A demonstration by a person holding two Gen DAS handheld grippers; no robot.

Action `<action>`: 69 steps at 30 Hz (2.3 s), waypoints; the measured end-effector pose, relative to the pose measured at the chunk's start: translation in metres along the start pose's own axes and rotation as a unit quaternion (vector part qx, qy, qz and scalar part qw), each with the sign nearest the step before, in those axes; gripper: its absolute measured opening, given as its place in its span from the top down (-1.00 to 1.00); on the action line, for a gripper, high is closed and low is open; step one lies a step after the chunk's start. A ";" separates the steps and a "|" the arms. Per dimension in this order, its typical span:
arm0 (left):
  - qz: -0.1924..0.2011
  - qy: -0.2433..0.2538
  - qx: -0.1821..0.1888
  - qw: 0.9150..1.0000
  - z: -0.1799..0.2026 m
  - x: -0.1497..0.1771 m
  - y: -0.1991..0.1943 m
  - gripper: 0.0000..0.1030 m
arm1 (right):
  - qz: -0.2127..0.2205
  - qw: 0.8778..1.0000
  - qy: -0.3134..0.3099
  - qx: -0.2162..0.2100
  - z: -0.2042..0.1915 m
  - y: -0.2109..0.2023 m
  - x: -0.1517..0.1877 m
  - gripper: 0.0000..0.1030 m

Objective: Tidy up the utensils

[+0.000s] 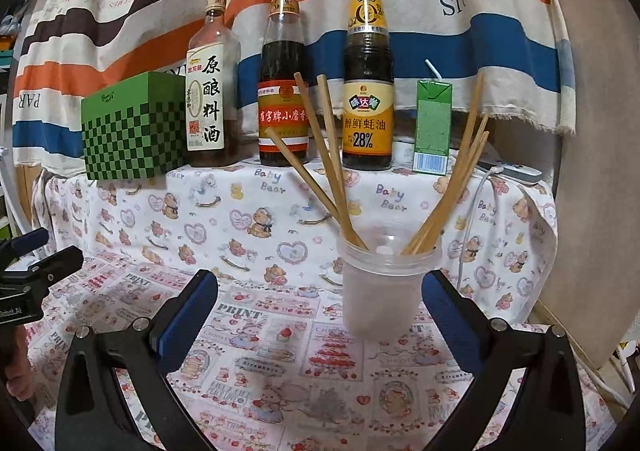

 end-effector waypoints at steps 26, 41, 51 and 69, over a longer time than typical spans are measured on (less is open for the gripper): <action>0.002 0.003 -0.006 1.000 -0.001 -0.002 -0.001 -0.99 | 0.002 1.000 0.010 0.008 0.006 -0.001 -0.001 -1.00; -0.001 0.000 -0.012 1.000 -0.004 -0.001 0.001 -0.99 | 0.002 1.000 0.010 0.007 0.006 0.000 -0.001 -1.00; 0.000 0.000 -0.010 1.000 -0.003 -0.002 0.000 -0.99 | 0.002 1.000 0.010 0.007 0.006 0.000 -0.001 -1.00; 0.009 0.000 -0.017 1.000 -0.005 -0.003 -0.003 -0.99 | 0.001 1.000 0.009 0.008 0.005 0.000 -0.001 -1.00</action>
Point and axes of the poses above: each gripper's, at about its wrist camera, not at the fingertips, and y roughly the way its jaws point, z to its right, x to its underside, the point moved 10 cm from there along y, roughly the way its jaws point, and after that the axes turned 5 degrees about -y, right-handed, at the moved point
